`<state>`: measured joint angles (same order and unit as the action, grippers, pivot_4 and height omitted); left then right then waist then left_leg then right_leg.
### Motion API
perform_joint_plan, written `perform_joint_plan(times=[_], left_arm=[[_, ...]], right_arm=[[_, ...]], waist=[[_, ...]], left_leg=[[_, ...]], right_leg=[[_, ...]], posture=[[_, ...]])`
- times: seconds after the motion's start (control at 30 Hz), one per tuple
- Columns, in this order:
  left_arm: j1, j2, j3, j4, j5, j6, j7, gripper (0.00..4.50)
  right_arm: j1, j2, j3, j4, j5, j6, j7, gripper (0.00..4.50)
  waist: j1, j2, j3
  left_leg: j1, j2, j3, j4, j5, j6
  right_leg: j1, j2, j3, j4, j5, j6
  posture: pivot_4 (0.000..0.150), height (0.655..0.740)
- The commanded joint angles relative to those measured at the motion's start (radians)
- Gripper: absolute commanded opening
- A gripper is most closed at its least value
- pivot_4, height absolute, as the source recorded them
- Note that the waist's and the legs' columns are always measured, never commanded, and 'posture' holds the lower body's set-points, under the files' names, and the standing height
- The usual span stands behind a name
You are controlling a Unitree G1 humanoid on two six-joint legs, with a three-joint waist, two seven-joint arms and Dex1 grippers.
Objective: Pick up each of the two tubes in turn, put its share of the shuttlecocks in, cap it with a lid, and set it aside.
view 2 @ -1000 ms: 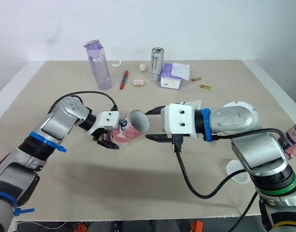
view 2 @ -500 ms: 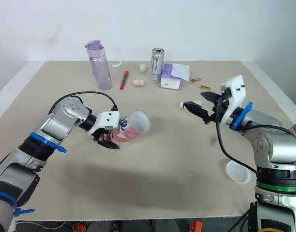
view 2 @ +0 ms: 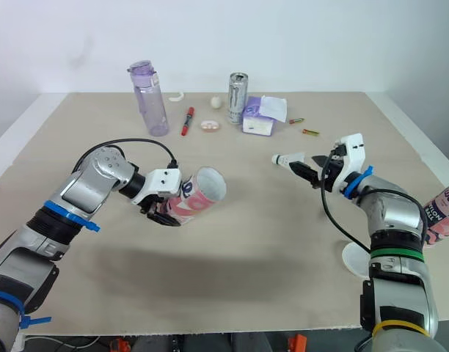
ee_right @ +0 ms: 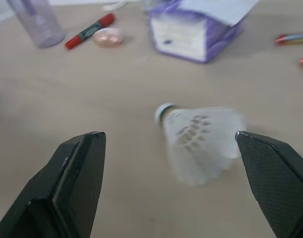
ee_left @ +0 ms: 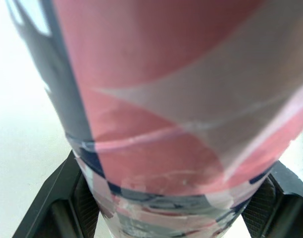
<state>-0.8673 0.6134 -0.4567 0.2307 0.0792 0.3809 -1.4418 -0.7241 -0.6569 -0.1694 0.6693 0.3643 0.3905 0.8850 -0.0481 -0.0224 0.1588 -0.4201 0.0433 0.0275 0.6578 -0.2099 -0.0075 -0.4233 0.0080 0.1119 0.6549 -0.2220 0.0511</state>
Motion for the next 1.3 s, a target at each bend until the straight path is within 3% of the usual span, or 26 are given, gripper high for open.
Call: perform_joint_plan(times=[0.03, 0.7, 0.8, 0.83, 0.87, 1.07, 1.3], left_arm=[[0.016, 0.019, -0.009, -0.005, 0.02, 0.015, 0.007, 3.16], [0.034, 0.03, -0.001, -0.03, 0.016, 0.039, 0.023, 3.16], [0.04, 0.032, 0.001, -0.04, 0.014, 0.047, 0.029, 3.16], [0.042, 0.034, 0.001, -0.045, 0.013, 0.051, 0.031, 3.16], [0.044, 0.034, 0.002, -0.048, 0.012, 0.055, 0.033, 3.16], [0.053, 0.043, 0.006, -0.064, 0.011, 0.066, 0.038, 3.16], [0.052, 0.043, 0.003, -0.064, 0.01, 0.065, 0.039, 3.16]], right_arm=[[-0.043, 0.002, -0.01, 0.024, -0.008, -0.03, 0.021, 4.48], [-0.28, 0.104, 0.006, 0.434, -0.137, -0.175, 0.018, 4.48], [-0.3, 0.11, 0.001, 0.471, -0.149, -0.19, 0.007, 3.77], [-0.306, 0.111, -0.002, 0.482, -0.151, -0.194, 0.002, 3.13], [-0.31, 0.111, -0.003, 0.49, -0.153, -0.197, 0.0, 2.87], [-0.321, 0.115, -0.001, 0.52, -0.171, -0.211, -0.003, 0.09], [-0.3, 0.106, 0.02, 0.492, -0.204, -0.269, 0.012, 0.09]], waist=[[0.0, 0.0, 0.0], [-0.005, 0.001, 0.0], [-0.005, 0.001, 0.0], [-0.005, 0.001, 0.0], [-0.005, 0.001, 0.0], [-0.007, 0.001, 0.0], [-0.008, 0.001, 0.0]], left_leg=[[0.0, 0.0, 0.0, 0.0, 0.0, 0.0], [0.001, 0.001, 0.0, -0.001, 0.0, 0.0], [0.001, 0.001, 0.0, -0.001, 0.0, 0.0], [0.001, 0.001, 0.0, -0.001, 0.0, 0.0], [0.001, 0.001, 0.0, -0.001, 0.0, 0.0], [0.001, 0.001, 0.0, -0.002, 0.0, 0.0], [0.001, 0.002, 0.0, -0.002, 0.0, 0.0]], right_leg=[[0.0, 0.0, 0.0, 0.0, 0.0, 0.0], [0.0, 0.001, 0.0, 0.0, 0.002, 0.001], [0.0, 0.002, 0.0, 0.0, 0.002, 0.001], [0.0, 0.002, 0.0, 0.0, 0.002, 0.001], [0.0, 0.002, 0.0, 0.0, 0.002, 0.001], [-0.001, 0.002, 0.0, 0.0, 0.001, 0.0], [-0.001, 0.002, 0.0, 0.001, 0.001, 0.0]], posture=[[0.15, 0.74], [0.15, 0.74], [0.15, 0.74], [0.15, 0.74], [0.15, 0.74], [0.15, 0.74], [0.15, 0.74]])
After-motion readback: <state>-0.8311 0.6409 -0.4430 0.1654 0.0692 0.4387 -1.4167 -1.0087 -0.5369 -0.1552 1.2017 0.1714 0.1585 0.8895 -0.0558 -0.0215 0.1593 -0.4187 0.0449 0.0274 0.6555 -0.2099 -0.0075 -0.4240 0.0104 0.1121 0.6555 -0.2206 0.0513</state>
